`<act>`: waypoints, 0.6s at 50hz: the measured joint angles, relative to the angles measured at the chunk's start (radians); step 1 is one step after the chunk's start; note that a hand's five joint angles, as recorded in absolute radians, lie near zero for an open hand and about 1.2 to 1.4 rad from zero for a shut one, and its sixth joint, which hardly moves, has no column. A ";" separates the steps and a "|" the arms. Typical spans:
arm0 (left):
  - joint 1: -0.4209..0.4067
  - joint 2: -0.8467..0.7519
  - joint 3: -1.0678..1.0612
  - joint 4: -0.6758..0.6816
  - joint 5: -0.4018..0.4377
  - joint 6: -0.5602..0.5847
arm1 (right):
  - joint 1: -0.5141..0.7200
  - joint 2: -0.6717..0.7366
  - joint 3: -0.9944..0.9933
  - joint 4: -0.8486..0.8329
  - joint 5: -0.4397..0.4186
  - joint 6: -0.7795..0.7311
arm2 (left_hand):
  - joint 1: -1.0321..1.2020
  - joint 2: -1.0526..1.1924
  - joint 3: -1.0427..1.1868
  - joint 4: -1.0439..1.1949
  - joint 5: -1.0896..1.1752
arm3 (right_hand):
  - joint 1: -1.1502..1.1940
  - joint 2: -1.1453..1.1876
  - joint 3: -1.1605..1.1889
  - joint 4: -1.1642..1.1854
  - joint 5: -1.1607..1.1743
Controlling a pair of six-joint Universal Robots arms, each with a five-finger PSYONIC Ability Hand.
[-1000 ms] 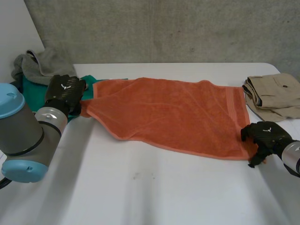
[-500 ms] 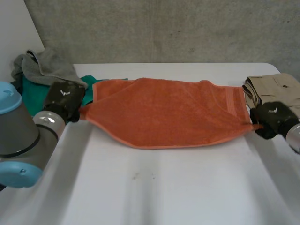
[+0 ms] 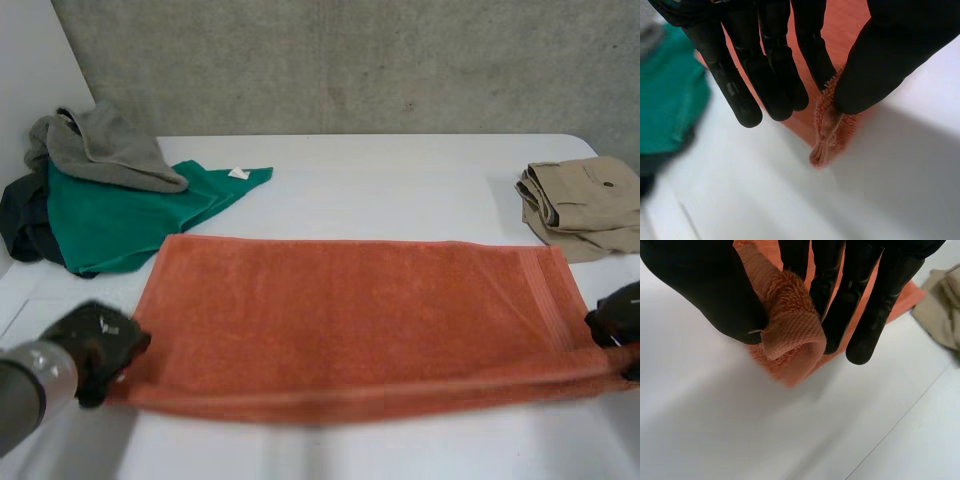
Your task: Fold the laundry.
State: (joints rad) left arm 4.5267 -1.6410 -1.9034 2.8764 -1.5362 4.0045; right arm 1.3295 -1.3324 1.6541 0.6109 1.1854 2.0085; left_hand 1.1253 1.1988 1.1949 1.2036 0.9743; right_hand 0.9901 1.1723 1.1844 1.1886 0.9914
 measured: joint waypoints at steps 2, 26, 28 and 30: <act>-0.003 -0.028 0.038 0.058 0.006 -0.024 | 0.032 0.033 -0.023 -0.054 0.002 0.039 | 0.000 0.000 0.000 0.000 0.000 | 0.000 0.000 0.000 0.000 0.000; -0.134 -0.660 0.709 0.472 -0.098 -0.208 | 0.294 0.531 -0.537 -0.547 0.302 0.244 | -0.120 -0.150 -0.130 -0.134 -0.109 | -0.280 -0.292 -0.294 -0.295 -0.268; -0.142 -0.684 0.736 0.490 -0.101 -0.206 | 0.301 0.544 -0.553 -0.557 0.310 0.247 | -0.448 -0.440 -0.414 -0.423 -0.393 | -0.556 -0.600 -0.576 -0.576 -0.544; -0.157 -0.711 0.762 0.522 -0.106 -0.199 | 0.315 0.552 -0.565 -0.569 0.316 0.256 | -0.871 -0.889 -0.878 -0.886 -0.831 | -0.763 -0.893 -0.896 -0.888 -0.851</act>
State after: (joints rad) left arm 4.3701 -2.3520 -1.1411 3.3983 -1.6421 3.8057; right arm 1.6441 -0.7801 1.0887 0.0415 1.5013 2.2644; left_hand 0.2540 0.3102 0.3173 0.3175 0.1434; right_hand 0.2272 0.2789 0.2887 0.3005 0.1406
